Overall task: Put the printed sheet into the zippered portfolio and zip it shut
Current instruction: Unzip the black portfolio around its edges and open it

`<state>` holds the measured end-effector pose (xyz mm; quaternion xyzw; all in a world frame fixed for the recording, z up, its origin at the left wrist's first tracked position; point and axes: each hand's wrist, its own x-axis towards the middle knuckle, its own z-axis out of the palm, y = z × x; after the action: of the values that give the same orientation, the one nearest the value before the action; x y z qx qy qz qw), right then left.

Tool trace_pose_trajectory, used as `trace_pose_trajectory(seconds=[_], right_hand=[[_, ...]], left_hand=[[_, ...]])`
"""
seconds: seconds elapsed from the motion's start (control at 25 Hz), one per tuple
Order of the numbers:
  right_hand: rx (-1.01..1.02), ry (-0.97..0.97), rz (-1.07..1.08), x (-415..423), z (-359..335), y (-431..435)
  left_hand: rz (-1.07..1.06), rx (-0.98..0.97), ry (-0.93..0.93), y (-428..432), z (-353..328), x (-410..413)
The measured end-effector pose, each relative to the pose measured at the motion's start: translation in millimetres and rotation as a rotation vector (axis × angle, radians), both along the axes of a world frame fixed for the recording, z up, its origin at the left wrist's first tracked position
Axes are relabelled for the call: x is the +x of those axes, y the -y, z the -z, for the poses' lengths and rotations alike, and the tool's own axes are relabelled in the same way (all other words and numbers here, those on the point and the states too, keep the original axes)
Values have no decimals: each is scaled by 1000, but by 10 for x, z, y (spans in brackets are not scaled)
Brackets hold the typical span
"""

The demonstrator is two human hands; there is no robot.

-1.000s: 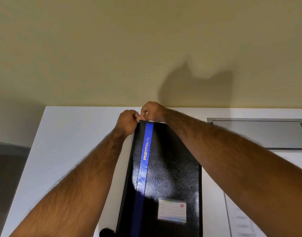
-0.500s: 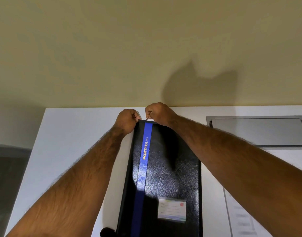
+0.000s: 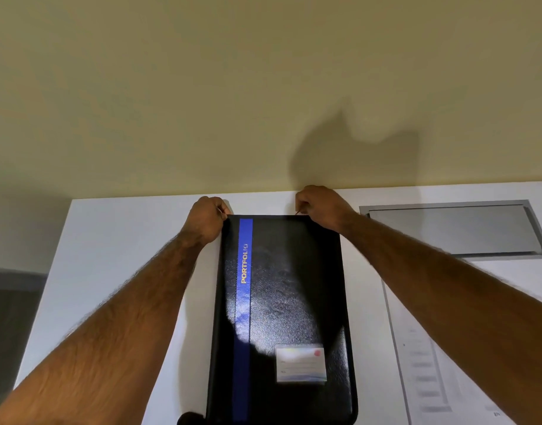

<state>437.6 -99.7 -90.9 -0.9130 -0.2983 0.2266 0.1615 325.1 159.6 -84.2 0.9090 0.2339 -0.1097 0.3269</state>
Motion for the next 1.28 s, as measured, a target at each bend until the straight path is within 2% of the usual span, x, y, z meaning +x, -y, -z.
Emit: trace_pose_trajectory(seconds=[0.2,0.32,0.36,0.44,0.56,0.88,1.04,1.16,1.28], right_hand=[[3,-6,180,-28,2,443],[62,-13,242,-52,-21,528],[83,-15,254,-57,-26,535],[104,-32,272,-57,-23,545],[91,-43,285,-53,-18,538],[251,-108,361,-105,-47,584],[279,-99,339,-117,-41,589],[264,-81,302,-116,-55,576],[262,-89,302,-131,-71,581]], left_hand=[[28,47,-21,-37,27,-14],[156,244,-20,81,-57,-29],[215,241,34,224,-94,-4],[350,75,106,636,-158,109],[499,-37,16,1230,-171,350],[468,104,-144,1459,-177,653],[471,56,-221,1482,-212,711],[449,-44,-168,1486,-218,711],[432,-60,-162,1508,-206,712]])
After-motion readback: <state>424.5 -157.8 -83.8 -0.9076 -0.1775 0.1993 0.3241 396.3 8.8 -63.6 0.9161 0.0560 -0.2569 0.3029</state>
